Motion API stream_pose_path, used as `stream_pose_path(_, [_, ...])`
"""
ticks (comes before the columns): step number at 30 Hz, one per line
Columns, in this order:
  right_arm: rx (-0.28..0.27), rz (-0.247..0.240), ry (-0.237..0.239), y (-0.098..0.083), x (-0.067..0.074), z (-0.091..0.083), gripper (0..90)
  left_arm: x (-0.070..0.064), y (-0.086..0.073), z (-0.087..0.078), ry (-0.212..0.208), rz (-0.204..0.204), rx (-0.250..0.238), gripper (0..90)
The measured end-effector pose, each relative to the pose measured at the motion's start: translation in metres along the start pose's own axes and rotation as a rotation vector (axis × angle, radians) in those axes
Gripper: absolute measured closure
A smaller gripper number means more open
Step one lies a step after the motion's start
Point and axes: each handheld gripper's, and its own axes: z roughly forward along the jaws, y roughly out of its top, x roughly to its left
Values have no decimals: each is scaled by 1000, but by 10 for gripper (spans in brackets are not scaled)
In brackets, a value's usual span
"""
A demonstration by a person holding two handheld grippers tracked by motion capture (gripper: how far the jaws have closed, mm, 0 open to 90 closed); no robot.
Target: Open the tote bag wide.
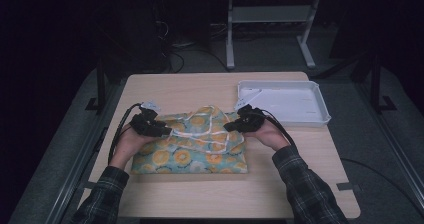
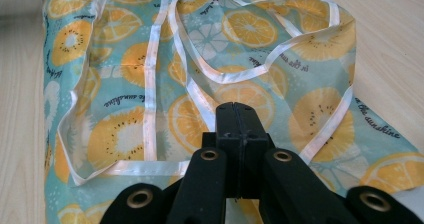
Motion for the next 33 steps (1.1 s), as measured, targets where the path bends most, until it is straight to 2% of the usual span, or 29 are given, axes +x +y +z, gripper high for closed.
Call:
stream_pose_path(1, [4,2,0,0,0,0,897,0,0,0,7,3,-3,707])
stream_pose_path(3, [4,2,0,0,0,1,898,0,0,0,10,6,-3,738])
stream_pose_path(6, [4,1,-1,0,0,0,898,1,-1,0,2,11,2,882])
stream_pose_path(7, [3,1,-1,0,0,0,897,1,-1,0,-6,10,-1,895])
stream_pose_path(12, [1,-1,-5,0,0,-1,898,2,-1,-7,-23,16,-7,898])
stream_pose_path(14, [-5,-6,-6,0,0,-3,897,1,-1,-14,-40,0,-40,898])
stream_pose_path(15, [-9,7,-4,0,2,-4,898,1,-2,-17,-45,-1,-49,898])
stream_pose_path(17, [-10,1,-6,1,2,-5,898,1,-2,-19,-51,-3,-61,898])
stream_pose_path(18, [-16,4,-5,1,4,-7,897,1,-4,-25,-70,-6,-82,898])
stream_pose_path(25, [-27,-22,-6,3,11,-14,898,-4,-11,-40,-95,-25,-121,898])
stream_pose_path(27, [-30,-34,-6,3,12,-17,898,-7,-15,-48,-109,-21,-144,898])
stream_pose_path(30, [-35,-34,-2,3,16,-20,898,-9,-17,-54,-109,-12,-146,898])
stream_pose_path(33, [-37,-33,2,1,21,-22,898,-14,-22,-64,-124,-6,-171,898])
